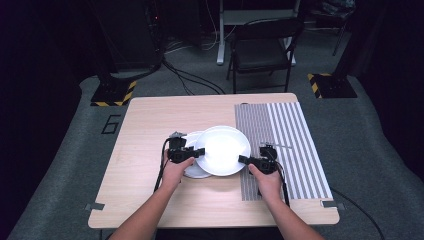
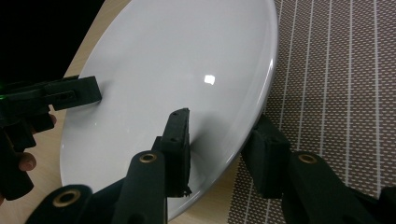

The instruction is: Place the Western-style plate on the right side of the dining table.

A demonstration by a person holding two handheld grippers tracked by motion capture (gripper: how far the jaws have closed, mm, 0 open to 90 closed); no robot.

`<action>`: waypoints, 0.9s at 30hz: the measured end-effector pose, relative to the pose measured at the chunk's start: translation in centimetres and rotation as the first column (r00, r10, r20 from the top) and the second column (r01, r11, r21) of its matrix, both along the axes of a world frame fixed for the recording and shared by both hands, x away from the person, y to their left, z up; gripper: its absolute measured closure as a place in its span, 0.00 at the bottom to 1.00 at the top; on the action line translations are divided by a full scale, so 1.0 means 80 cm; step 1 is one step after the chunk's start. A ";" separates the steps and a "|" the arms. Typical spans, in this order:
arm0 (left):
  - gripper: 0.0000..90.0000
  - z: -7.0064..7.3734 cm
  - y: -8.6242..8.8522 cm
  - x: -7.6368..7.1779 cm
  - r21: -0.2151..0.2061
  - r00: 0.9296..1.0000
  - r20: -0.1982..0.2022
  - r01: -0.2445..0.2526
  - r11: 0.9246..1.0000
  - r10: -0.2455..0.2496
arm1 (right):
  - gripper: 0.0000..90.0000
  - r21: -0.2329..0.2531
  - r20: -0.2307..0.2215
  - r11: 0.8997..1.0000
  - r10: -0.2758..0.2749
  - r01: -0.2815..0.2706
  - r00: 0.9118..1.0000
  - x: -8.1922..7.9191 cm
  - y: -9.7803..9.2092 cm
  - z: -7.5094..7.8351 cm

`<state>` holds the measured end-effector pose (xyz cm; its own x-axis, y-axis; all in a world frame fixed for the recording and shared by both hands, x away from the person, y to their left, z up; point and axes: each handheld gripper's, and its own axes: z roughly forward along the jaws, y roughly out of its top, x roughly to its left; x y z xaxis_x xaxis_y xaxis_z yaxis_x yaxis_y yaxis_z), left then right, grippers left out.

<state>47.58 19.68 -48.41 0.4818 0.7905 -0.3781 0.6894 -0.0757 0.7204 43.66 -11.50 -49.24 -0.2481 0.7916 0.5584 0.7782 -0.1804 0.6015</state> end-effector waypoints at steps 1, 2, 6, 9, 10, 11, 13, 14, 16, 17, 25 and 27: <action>0.61 0.002 0.000 0.000 0.003 1.000 -0.001 0.001 1.000 -0.001 | 0.70 0.003 0.000 1.000 -0.001 0.001 1.000 0.000 0.000 0.000; 0.61 0.003 -0.001 0.000 0.001 1.000 -0.001 -0.001 1.000 0.001 | 0.70 0.009 -0.001 1.000 -0.002 0.002 1.000 0.000 0.000 0.001; 0.61 0.007 -0.001 0.001 0.004 1.000 0.004 0.002 1.000 -0.002 | 0.70 0.014 0.005 1.000 -0.002 0.002 1.000 0.000 -0.001 0.004; 0.61 0.010 -0.002 0.001 0.001 1.000 0.011 -0.002 1.000 0.002 | 0.70 0.020 0.007 1.000 -0.002 0.002 1.000 0.000 -0.003 0.006; 0.61 0.011 -0.002 0.001 0.000 1.000 0.011 -0.002 1.000 0.002 | 0.70 0.022 0.009 1.000 -0.005 0.005 1.000 0.000 -0.003 0.007; 0.61 0.012 -0.003 0.001 -0.002 1.000 0.009 -0.003 1.000 0.003 | 0.70 0.025 0.008 1.000 -0.005 0.004 1.000 0.000 -0.003 0.008; 0.61 0.013 -0.004 0.001 -0.001 1.000 0.010 -0.005 1.000 0.005 | 0.70 0.026 0.010 1.000 -0.008 0.007 1.000 -0.001 -0.004 0.009; 0.61 0.013 -0.005 0.001 0.001 1.000 0.011 -0.005 1.000 0.005 | 0.70 0.025 0.011 1.000 -0.009 0.008 1.000 -0.001 -0.004 0.010; 0.61 0.014 -0.006 0.002 0.001 1.000 0.011 -0.006 1.000 0.006 | 0.70 0.023 0.011 1.000 -0.010 0.010 1.000 -0.001 -0.004 0.011; 0.61 0.014 -0.007 0.002 0.001 1.000 0.014 -0.009 1.000 0.009 | 0.71 0.020 0.012 1.000 -0.011 0.011 1.000 -0.001 -0.005 0.012; 0.62 0.022 -0.015 0.007 -0.002 1.000 0.020 0.004 1.000 -0.004 | 0.71 0.036 0.010 0.999 -0.024 0.024 1.000 0.001 -0.013 0.017; 0.62 0.024 -0.017 0.007 -0.005 1.000 0.020 0.008 1.000 -0.008 | 0.71 0.043 0.010 0.999 -0.026 0.026 1.000 0.001 -0.016 0.019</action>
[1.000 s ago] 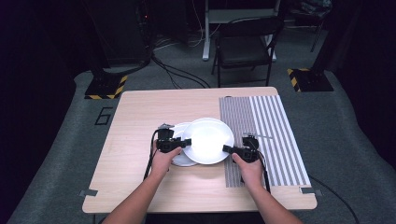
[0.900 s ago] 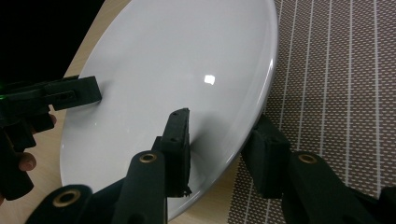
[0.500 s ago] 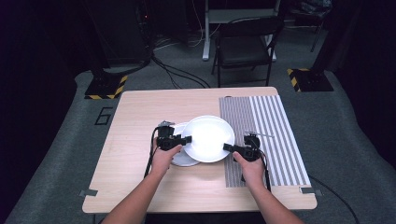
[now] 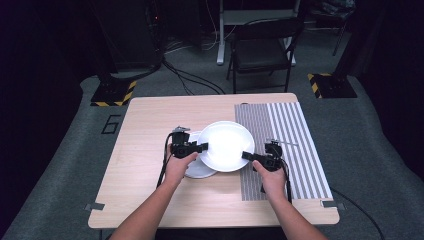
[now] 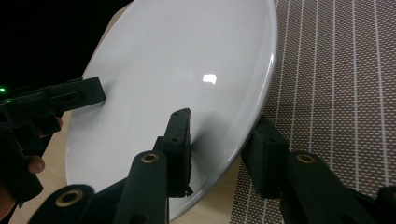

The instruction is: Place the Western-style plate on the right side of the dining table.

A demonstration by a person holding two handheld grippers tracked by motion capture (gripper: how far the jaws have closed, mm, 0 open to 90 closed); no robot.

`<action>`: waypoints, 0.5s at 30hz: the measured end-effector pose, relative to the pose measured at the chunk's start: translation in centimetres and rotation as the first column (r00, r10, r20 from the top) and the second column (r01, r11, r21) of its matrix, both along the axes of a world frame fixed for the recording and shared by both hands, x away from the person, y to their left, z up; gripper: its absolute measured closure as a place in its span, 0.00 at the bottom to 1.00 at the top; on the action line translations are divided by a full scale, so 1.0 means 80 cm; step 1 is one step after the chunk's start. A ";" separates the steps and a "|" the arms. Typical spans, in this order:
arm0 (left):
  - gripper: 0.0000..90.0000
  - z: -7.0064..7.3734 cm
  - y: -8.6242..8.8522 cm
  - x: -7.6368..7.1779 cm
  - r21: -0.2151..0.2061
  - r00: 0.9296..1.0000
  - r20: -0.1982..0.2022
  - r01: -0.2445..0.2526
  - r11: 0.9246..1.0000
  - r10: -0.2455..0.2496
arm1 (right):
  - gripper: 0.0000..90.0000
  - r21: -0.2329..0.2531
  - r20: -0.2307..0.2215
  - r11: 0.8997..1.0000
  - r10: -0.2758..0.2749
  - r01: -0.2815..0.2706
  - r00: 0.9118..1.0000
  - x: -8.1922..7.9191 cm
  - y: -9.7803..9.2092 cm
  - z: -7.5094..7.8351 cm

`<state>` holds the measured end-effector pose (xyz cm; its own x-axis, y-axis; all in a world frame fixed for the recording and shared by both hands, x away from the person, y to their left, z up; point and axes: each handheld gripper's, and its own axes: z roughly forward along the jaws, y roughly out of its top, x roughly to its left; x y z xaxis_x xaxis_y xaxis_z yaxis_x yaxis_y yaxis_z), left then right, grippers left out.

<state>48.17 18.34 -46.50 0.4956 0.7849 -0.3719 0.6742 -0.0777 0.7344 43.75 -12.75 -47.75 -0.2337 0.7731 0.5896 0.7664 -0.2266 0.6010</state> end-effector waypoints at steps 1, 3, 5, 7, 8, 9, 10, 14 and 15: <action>0.62 0.001 0.000 0.000 0.003 1.000 0.001 0.003 1.000 -0.003 | 0.71 0.000 0.000 1.000 -0.001 0.001 1.000 0.000 -0.001 0.001; 0.62 0.002 -0.003 0.001 0.001 1.000 0.002 0.003 1.000 -0.003 | 0.71 0.001 0.003 1.000 -0.006 0.006 1.000 -0.001 -0.003 0.002; 0.62 0.003 -0.005 0.002 0.002 1.000 0.003 0.006 1.000 -0.006 | 0.71 0.002 0.006 1.000 -0.011 0.011 1.000 -0.001 -0.005 0.003; 0.62 0.005 -0.007 0.002 0.002 1.000 0.003 0.010 1.000 -0.010 | 0.71 0.006 0.006 1.000 -0.013 0.013 1.000 -0.001 -0.007 0.004; 0.62 0.005 -0.008 0.003 0.001 1.000 0.004 0.011 1.000 -0.011 | 0.71 0.007 0.004 1.000 -0.015 0.015 1.000 -0.002 -0.008 0.005; 0.62 0.006 -0.009 0.003 -0.003 1.000 0.003 0.010 1.000 -0.010 | 0.71 0.006 0.007 1.000 -0.015 0.015 1.000 -0.003 -0.009 0.006; 0.62 0.006 -0.009 0.003 0.000 1.000 0.006 0.014 1.000 -0.014 | 0.71 0.005 0.009 1.000 -0.016 0.016 1.000 -0.003 -0.010 0.007; 0.62 0.008 -0.014 0.005 0.004 1.000 0.013 0.016 1.000 -0.016 | 0.71 0.008 0.009 1.000 -0.021 0.021 1.000 -0.003 -0.013 0.008; 0.62 0.008 -0.014 0.005 0.003 1.000 0.013 0.015 1.000 -0.015 | 0.71 0.007 0.010 1.000 -0.022 0.022 1.000 -0.003 -0.014 0.008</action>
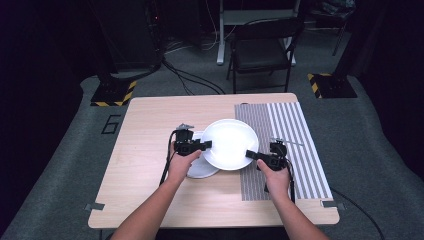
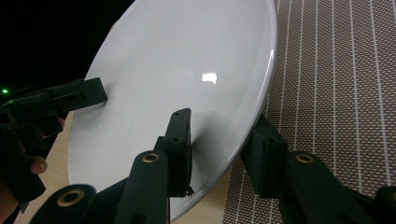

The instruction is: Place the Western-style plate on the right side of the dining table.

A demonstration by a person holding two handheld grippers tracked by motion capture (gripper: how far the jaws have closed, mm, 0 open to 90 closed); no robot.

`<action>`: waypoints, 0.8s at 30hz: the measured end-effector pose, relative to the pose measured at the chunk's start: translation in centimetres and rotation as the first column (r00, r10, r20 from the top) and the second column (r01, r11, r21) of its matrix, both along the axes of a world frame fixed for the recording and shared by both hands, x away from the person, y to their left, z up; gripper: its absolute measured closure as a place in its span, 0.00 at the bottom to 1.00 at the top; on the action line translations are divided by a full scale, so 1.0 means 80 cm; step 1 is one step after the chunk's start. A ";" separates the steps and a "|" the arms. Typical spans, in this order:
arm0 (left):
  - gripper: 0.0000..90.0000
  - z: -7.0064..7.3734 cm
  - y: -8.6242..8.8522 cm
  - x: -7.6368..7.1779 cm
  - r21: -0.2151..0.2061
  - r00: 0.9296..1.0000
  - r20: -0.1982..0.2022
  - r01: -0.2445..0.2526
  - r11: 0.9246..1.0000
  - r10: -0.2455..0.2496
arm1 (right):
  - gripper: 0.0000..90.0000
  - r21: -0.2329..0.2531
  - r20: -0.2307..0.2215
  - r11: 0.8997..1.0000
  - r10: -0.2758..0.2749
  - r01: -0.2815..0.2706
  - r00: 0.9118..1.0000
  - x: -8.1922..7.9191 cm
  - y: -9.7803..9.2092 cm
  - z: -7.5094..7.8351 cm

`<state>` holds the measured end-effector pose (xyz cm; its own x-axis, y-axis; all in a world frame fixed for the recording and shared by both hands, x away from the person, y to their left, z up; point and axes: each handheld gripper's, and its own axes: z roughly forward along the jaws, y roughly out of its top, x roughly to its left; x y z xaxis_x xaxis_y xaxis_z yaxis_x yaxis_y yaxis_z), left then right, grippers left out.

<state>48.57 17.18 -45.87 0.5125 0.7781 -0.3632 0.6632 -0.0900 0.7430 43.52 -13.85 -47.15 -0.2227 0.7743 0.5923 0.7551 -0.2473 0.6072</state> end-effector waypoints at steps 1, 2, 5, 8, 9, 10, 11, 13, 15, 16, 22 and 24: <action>0.62 0.000 -0.001 0.001 0.001 1.000 -0.001 0.006 1.000 -0.006 | 0.72 -0.002 0.000 1.000 -0.002 0.002 1.000 0.000 -0.001 0.000; 0.62 -0.001 -0.002 0.001 -0.004 1.000 -0.002 0.006 1.000 -0.006 | 0.72 -0.001 -0.001 1.000 -0.004 0.004 1.000 0.000 -0.002 0.001; 0.62 0.000 -0.006 0.003 -0.007 1.000 -0.005 0.011 1.000 -0.011 | 0.72 0.000 -0.002 1.000 -0.013 0.013 1.000 -0.002 -0.005 0.002; 0.62 0.001 -0.010 0.005 -0.003 1.000 -0.001 0.019 1.000 -0.019 | 0.72 -0.001 0.002 1.000 -0.023 0.023 1.000 -0.003 -0.008 0.003; 0.62 0.002 -0.011 0.006 -0.003 1.000 0.000 0.021 1.000 -0.021 | 0.72 0.001 0.004 1.000 -0.024 0.024 1.000 -0.003 -0.009 0.003; 0.62 0.002 -0.012 0.006 -0.002 1.000 0.001 0.026 1.000 -0.026 | 0.72 0.002 0.002 1.000 -0.026 0.026 1.000 -0.003 -0.010 0.003; 0.62 0.002 -0.014 0.007 -0.002 1.000 -0.002 0.028 1.000 -0.028 | 0.72 0.004 0.000 1.000 -0.030 0.030 1.000 -0.004 -0.011 0.003; 0.62 0.002 -0.016 0.008 -0.003 1.000 -0.001 0.031 1.000 -0.031 | 0.72 0.008 0.002 1.000 -0.030 0.030 1.000 -0.004 -0.014 0.003; 0.62 0.002 -0.019 0.010 -0.009 0.999 -0.003 0.033 0.999 -0.033 | 0.72 0.006 0.003 0.999 -0.034 0.034 0.999 -0.005 -0.016 0.003; 0.62 0.002 -0.021 0.010 -0.009 0.999 -0.006 0.037 0.999 -0.037 | 0.72 0.007 0.002 0.999 -0.039 0.039 0.999 -0.006 -0.018 0.004; 0.62 0.005 -0.029 0.013 -0.010 0.999 -0.001 0.054 0.998 -0.054 | 0.73 0.014 0.009 0.998 -0.058 0.058 0.998 -0.009 -0.027 0.006; 0.62 0.006 -0.033 0.014 -0.014 0.998 -0.004 0.055 0.998 -0.055 | 0.73 0.019 0.005 0.998 -0.065 0.065 0.998 -0.010 -0.028 0.007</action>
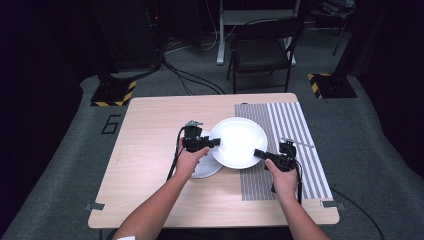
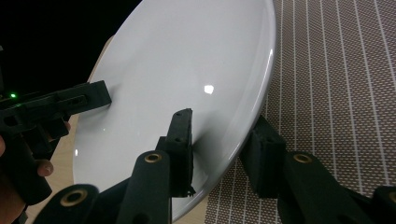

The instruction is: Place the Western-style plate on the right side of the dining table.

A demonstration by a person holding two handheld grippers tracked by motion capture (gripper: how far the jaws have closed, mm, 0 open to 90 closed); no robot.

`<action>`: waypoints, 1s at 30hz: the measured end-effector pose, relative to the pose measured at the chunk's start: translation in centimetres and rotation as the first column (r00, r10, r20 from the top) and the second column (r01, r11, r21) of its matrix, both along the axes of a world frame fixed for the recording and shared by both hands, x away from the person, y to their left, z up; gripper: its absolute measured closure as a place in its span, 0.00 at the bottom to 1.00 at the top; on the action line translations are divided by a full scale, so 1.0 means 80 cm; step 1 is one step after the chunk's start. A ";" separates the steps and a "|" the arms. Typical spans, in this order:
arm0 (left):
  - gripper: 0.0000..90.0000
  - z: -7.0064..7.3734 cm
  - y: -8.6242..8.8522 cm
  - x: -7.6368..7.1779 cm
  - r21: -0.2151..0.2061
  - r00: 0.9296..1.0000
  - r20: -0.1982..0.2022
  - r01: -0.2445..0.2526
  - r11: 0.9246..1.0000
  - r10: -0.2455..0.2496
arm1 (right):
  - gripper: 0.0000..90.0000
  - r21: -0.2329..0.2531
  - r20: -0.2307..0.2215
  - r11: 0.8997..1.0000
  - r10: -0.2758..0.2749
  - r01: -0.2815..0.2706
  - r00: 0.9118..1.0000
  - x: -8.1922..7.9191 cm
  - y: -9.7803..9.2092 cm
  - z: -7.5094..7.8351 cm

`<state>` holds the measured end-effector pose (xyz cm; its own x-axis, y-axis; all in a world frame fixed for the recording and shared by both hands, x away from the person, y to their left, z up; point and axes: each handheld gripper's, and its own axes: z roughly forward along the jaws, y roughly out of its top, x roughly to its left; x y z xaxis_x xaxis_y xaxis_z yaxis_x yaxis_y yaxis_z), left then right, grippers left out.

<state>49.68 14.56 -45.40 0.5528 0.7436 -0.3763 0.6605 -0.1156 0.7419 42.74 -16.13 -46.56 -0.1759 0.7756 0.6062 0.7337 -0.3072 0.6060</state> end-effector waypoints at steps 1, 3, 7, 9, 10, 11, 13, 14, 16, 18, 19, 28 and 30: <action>0.62 0.001 -0.003 0.000 0.002 1.000 0.005 0.001 1.000 -0.001 | 0.73 -0.003 0.005 1.000 -0.001 0.001 1.000 -0.001 -0.001 0.000; 0.62 0.002 -0.005 0.001 0.005 1.000 0.006 0.010 1.000 -0.010 | 0.73 -0.002 0.005 1.000 -0.008 0.008 1.000 -0.002 -0.004 0.001; 0.62 0.004 -0.011 0.002 -0.001 1.000 0.008 0.016 1.000 -0.016 | 0.73 -0.001 0.009 1.000 -0.022 0.022 1.000 -0.005 -0.009 0.004; 0.62 0.005 -0.013 0.002 -0.001 1.000 0.009 0.018 1.000 -0.018 | 0.74 0.003 0.011 1.000 -0.028 0.027 1.000 -0.006 -0.011 0.005; 0.62 0.006 -0.014 0.002 -0.003 1.000 0.009 0.018 1.000 -0.018 | 0.74 0.005 0.008 1.000 -0.029 0.029 1.000 -0.007 -0.012 0.006; 0.62 0.006 -0.014 0.002 -0.001 1.000 0.009 0.020 1.000 -0.020 | 0.74 0.005 0.007 1.000 -0.029 0.029 1.000 -0.007 -0.013 0.006; 0.62 0.007 -0.016 0.003 0.001 1.000 0.011 0.022 1.000 -0.022 | 0.74 0.007 0.011 0.999 -0.034 0.034 0.999 -0.008 -0.014 0.007; 0.62 0.007 -0.017 0.003 0.000 1.000 0.008 0.023 1.000 -0.023 | 0.74 0.007 0.010 0.999 -0.035 0.035 0.999 -0.008 -0.015 0.007; 0.62 0.008 -0.020 0.003 -0.004 1.000 0.011 0.025 1.000 -0.025 | 0.74 0.010 0.011 0.999 -0.037 0.037 0.999 -0.009 -0.017 0.008; 0.62 0.007 -0.022 0.004 -0.006 1.000 0.011 0.029 1.000 -0.028 | 0.75 0.015 0.006 0.999 -0.042 0.042 0.999 -0.010 -0.020 0.009; 0.62 0.007 -0.023 0.005 -0.009 1.000 0.010 0.028 1.000 -0.028 | 0.75 0.015 0.007 0.999 -0.043 0.043 0.999 -0.010 -0.021 0.009; 0.62 0.008 -0.039 0.009 -0.010 0.999 0.012 0.053 0.999 -0.052 | 0.75 0.018 0.006 0.997 -0.073 0.073 0.997 -0.014 -0.034 0.009; 0.62 0.008 -0.043 0.010 -0.015 0.999 0.007 0.052 0.999 -0.052 | 0.75 0.017 0.010 0.997 -0.079 0.079 0.997 -0.014 -0.037 0.010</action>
